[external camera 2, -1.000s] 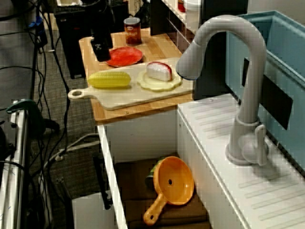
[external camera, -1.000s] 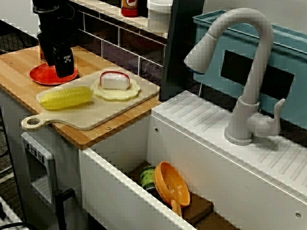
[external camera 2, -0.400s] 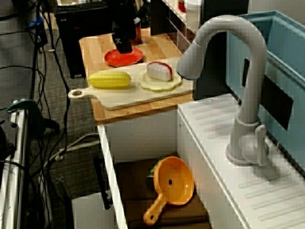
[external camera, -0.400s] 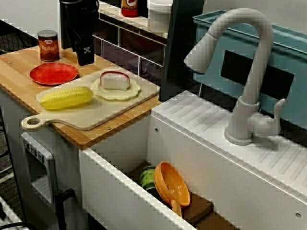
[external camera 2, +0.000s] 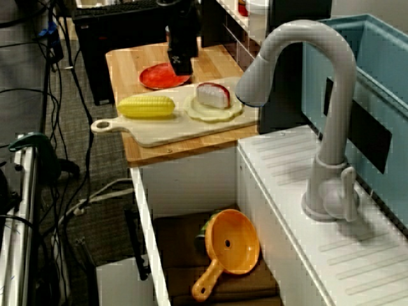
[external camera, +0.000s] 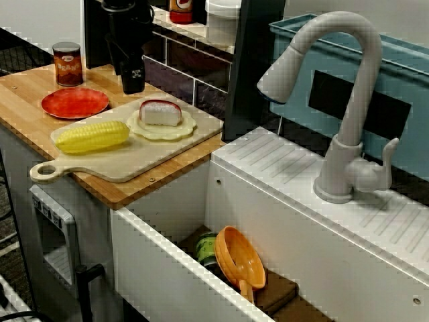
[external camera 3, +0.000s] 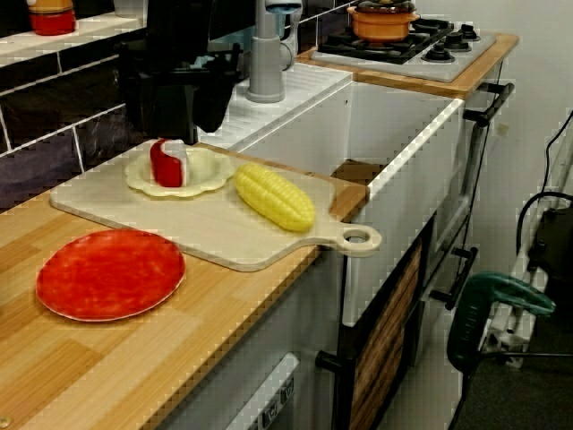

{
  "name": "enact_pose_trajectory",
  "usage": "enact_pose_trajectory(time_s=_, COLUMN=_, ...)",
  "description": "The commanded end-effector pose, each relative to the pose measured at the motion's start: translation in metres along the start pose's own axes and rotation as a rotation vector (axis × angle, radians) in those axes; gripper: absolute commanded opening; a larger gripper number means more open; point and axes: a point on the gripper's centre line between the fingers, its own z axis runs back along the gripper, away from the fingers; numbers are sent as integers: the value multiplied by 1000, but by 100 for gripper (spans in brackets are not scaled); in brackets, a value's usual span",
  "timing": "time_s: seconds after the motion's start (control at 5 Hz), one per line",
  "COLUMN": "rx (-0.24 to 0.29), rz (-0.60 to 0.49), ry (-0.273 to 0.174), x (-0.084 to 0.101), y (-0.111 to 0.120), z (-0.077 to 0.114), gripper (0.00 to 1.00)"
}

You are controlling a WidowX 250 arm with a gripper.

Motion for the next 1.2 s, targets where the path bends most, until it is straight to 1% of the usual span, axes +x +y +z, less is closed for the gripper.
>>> enact_pose_trajectory(time_s=0.0, rx=-15, rz=-101, ry=-33, x=26, y=0, z=12, gripper=100)
enact_pose_trajectory(time_s=0.2, rx=-8, rz=-117, ry=-24, x=30, y=-1, z=7, gripper=100)
enact_pose_trajectory(time_s=0.4, rx=-16, rz=-128, ry=-21, x=32, y=-1, z=2, gripper=100)
enact_pose_trajectory(time_s=0.6, rx=-32, rz=-115, ry=-18, x=34, y=-3, z=-2, gripper=100)
enact_pose_trajectory(time_s=0.8, rx=-22, rz=-109, ry=-20, x=34, y=-8, z=-6, gripper=100)
enact_pose_trajectory(time_s=1.0, rx=-10, rz=-76, ry=-36, x=32, y=-10, z=-12, gripper=100)
